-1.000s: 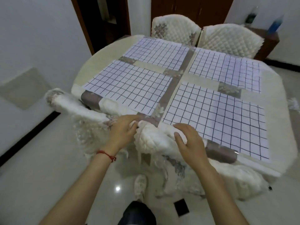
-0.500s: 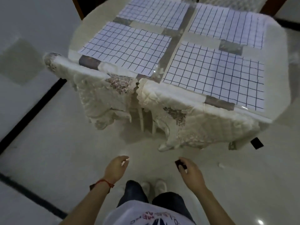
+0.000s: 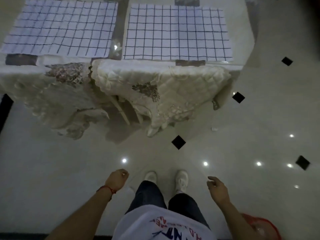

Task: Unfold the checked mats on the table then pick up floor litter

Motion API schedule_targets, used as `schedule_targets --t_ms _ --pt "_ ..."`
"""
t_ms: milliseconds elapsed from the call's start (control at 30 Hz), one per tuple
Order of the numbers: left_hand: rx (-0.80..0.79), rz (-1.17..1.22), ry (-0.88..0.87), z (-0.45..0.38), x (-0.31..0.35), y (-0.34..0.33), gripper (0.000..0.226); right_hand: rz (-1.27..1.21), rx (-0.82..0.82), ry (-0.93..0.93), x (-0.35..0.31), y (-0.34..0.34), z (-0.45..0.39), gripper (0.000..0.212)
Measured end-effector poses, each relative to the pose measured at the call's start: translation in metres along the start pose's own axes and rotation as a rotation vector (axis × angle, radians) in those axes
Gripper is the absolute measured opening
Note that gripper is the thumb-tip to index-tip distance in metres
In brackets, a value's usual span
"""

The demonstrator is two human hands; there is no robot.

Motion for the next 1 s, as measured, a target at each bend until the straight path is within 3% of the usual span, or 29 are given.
schedule_targets --t_ms 567,733,1000 --pt "-0.131 -0.017 -0.207 0.018 0.26 -0.138 0.025 -0.324 0.123 -0.206 0.139 0.197 -0.048 0.032" --pt "-0.144 -0.025 -0.203 -0.006 0.308 -0.144 0.023 -0.405 0.12 -0.238 0.126 0.23 -0.092 0.032" --pt "-0.156 -0.003 -0.009 -0.081 0.355 -0.141 0.022 -0.439 0.083 -0.244 0.071 0.274 -0.181 0.03"
Point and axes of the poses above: each hand's wrist, its own z-axis away from the middle knuckle, its own y-axis out of the back of the hand, x = y × z, the point moved 7 cm from there along -z, towards the middle knuckle, and after that the axes turned 5 degrees about -z, right-handed, at the moved point
